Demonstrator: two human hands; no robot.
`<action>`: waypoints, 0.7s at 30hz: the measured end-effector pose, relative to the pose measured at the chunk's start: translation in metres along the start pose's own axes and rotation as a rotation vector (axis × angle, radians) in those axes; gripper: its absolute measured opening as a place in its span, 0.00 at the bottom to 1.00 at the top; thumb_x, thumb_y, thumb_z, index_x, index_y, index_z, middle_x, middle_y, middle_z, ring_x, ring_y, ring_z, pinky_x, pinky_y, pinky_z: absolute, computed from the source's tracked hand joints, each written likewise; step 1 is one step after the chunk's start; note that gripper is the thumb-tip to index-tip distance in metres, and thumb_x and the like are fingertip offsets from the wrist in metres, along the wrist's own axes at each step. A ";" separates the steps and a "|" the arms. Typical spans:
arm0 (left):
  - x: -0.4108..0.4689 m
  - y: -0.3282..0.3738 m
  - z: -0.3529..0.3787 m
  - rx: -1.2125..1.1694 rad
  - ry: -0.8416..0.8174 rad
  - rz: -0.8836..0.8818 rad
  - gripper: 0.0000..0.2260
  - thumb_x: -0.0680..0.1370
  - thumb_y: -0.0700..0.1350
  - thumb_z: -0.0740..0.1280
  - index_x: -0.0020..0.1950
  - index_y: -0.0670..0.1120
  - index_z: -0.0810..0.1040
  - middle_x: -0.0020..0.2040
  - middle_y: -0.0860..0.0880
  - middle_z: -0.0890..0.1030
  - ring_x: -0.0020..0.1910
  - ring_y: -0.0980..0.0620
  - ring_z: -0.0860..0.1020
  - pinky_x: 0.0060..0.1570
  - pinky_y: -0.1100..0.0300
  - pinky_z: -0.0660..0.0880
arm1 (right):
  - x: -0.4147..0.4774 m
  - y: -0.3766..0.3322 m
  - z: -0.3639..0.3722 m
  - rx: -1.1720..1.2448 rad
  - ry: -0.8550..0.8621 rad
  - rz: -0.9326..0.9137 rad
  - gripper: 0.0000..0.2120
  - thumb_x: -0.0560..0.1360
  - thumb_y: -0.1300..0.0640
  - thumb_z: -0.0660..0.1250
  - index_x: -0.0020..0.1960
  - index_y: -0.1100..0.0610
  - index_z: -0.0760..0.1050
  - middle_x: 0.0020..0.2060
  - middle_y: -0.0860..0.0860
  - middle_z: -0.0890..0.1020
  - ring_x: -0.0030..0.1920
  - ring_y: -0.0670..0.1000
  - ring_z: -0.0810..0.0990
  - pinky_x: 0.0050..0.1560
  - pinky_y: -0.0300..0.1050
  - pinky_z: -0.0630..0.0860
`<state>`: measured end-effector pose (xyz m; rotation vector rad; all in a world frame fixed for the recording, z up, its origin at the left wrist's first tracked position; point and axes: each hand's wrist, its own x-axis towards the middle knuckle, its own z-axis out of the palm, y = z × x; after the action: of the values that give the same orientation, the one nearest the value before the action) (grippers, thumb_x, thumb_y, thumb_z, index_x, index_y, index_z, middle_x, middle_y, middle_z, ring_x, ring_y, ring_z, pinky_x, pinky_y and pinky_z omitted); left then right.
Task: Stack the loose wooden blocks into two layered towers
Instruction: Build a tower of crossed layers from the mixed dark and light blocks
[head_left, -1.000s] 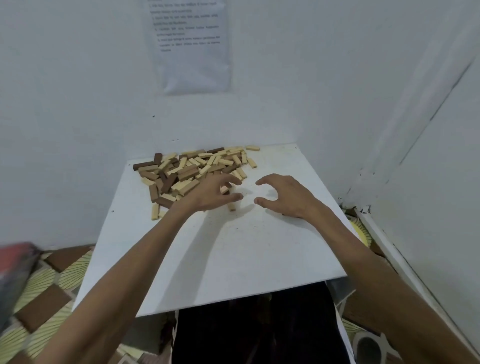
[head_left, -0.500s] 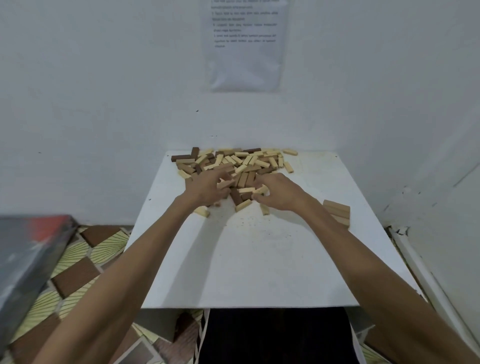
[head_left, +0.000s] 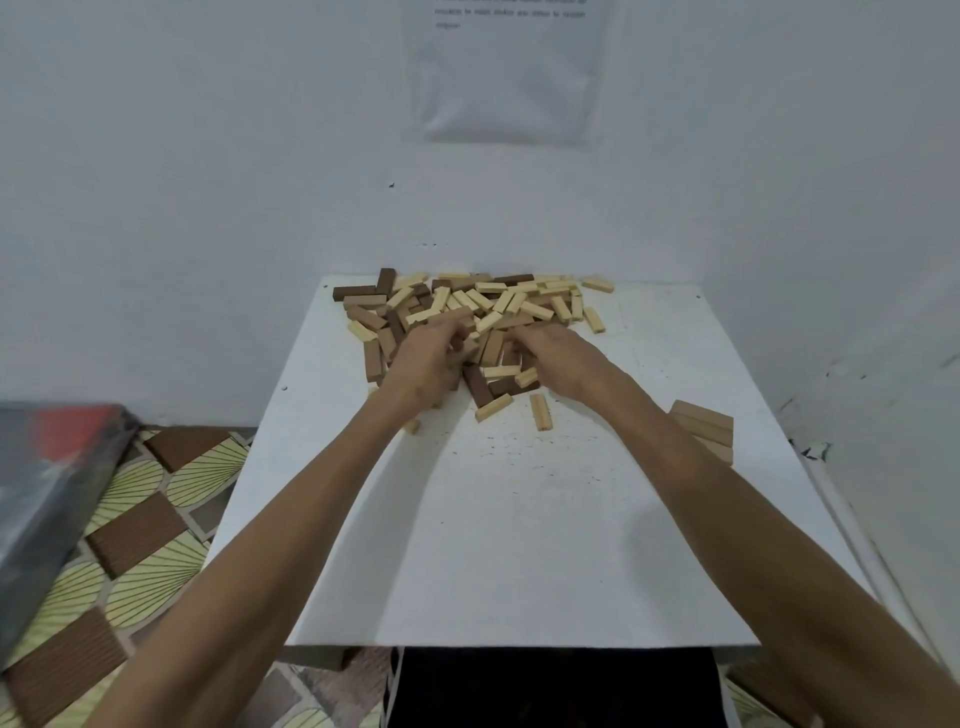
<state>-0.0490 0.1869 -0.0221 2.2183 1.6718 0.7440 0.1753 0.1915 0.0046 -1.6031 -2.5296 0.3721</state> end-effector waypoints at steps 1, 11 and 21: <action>0.001 0.000 0.002 -0.016 0.017 0.006 0.14 0.81 0.44 0.70 0.66 0.45 0.78 0.56 0.52 0.81 0.50 0.53 0.77 0.52 0.57 0.77 | 0.000 0.002 0.001 -0.008 0.015 0.005 0.32 0.72 0.77 0.60 0.72 0.56 0.73 0.64 0.54 0.79 0.62 0.56 0.78 0.57 0.56 0.79; -0.003 0.013 0.010 -0.127 0.037 0.042 0.11 0.77 0.40 0.73 0.59 0.41 0.80 0.52 0.46 0.83 0.51 0.48 0.80 0.53 0.50 0.79 | -0.001 0.019 -0.002 0.007 -0.020 -0.065 0.41 0.70 0.77 0.62 0.77 0.49 0.67 0.65 0.52 0.78 0.62 0.54 0.78 0.52 0.53 0.80; -0.004 0.018 0.012 -0.157 -0.014 -0.005 0.15 0.75 0.39 0.75 0.61 0.42 0.79 0.54 0.47 0.82 0.53 0.49 0.80 0.54 0.56 0.79 | 0.002 0.032 0.000 -0.055 -0.070 -0.127 0.36 0.78 0.61 0.69 0.81 0.44 0.58 0.71 0.47 0.75 0.73 0.52 0.68 0.64 0.54 0.76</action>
<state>-0.0282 0.1785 -0.0245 2.1065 1.5554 0.8267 0.2021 0.2057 -0.0043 -1.4613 -2.6996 0.3527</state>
